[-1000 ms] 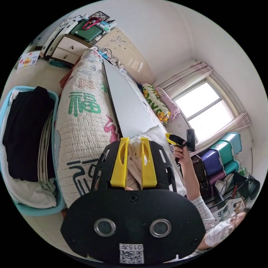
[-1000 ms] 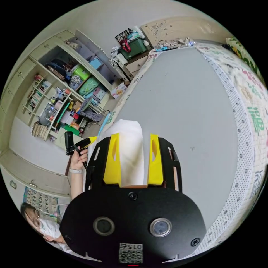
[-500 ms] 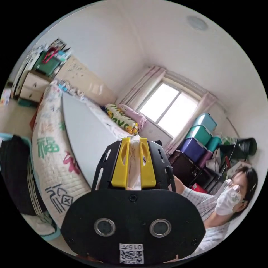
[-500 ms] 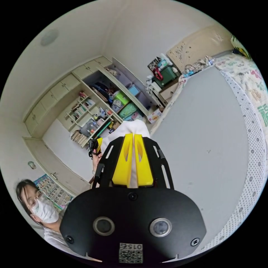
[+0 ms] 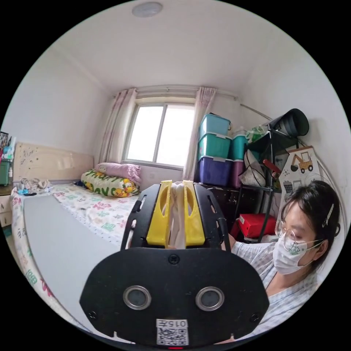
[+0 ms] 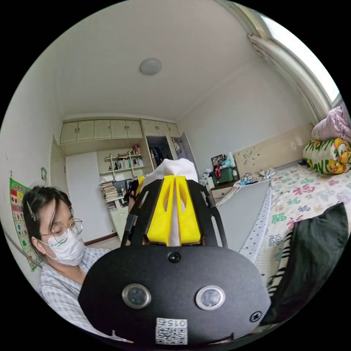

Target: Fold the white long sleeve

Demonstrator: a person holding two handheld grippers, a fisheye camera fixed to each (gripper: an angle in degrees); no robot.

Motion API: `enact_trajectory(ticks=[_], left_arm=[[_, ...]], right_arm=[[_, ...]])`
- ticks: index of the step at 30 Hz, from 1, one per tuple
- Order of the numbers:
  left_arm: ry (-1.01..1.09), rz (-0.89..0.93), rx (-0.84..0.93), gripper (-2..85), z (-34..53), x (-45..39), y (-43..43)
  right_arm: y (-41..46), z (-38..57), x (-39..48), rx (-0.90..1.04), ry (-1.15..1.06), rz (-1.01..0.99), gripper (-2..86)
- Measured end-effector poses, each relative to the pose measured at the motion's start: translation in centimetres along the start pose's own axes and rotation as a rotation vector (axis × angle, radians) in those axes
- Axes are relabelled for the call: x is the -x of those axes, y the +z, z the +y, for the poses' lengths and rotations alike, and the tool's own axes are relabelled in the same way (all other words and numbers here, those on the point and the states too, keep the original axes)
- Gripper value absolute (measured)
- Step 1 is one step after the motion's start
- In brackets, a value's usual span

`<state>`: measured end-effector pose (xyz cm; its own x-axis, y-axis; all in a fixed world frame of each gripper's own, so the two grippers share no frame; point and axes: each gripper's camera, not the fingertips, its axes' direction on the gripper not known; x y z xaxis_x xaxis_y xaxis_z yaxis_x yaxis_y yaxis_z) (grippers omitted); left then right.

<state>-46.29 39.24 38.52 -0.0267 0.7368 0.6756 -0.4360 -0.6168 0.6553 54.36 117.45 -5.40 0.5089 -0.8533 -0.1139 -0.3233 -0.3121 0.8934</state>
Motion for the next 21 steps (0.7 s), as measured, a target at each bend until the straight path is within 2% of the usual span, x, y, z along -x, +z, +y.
enact_trajectory(ticks=[5, 9, 12, 14, 18, 20, 21], left_arm=[[-0.001, 0.194, 0.044, 5.6, -5.0, -0.6, 14.6], [-0.061, 0.265, 0.064, 5.5, -6.4, 1.6, 24.2], [-0.162, 0.26, 0.096, 5.5, -6.4, 6.4, 32.0], [-0.247, 0.203, 0.129, 5.6, -5.5, 11.4, 37.4], [-0.389, 0.105, 0.207, 5.8, -3.5, 19.1, 43.6], [-0.429, -0.005, 0.281, 5.9, -2.5, 22.6, 46.6], [-0.436, -0.027, 0.292, 5.9, -2.4, 23.3, 47.1]], right_arm=[[-10.4, -0.6, -0.3, -0.049, -0.012, 0.253, -1.0], [-13.1, -1.5, -3.9, -0.024, 0.001, 0.445, -1.0], [-11.7, -1.4, -9.9, 0.026, 0.014, 0.631, -0.9], [-9.0, -0.9, -17.4, 0.076, 0.064, 0.722, -1.0], [-3.7, 1.3, -31.1, 0.167, 0.22, 0.816, -0.9], [0.6, 3.8, -38.8, 0.234, 0.283, 0.913, -0.9], [1.6, 4.4, -40.3, 0.24, 0.293, 0.929, -0.9]])
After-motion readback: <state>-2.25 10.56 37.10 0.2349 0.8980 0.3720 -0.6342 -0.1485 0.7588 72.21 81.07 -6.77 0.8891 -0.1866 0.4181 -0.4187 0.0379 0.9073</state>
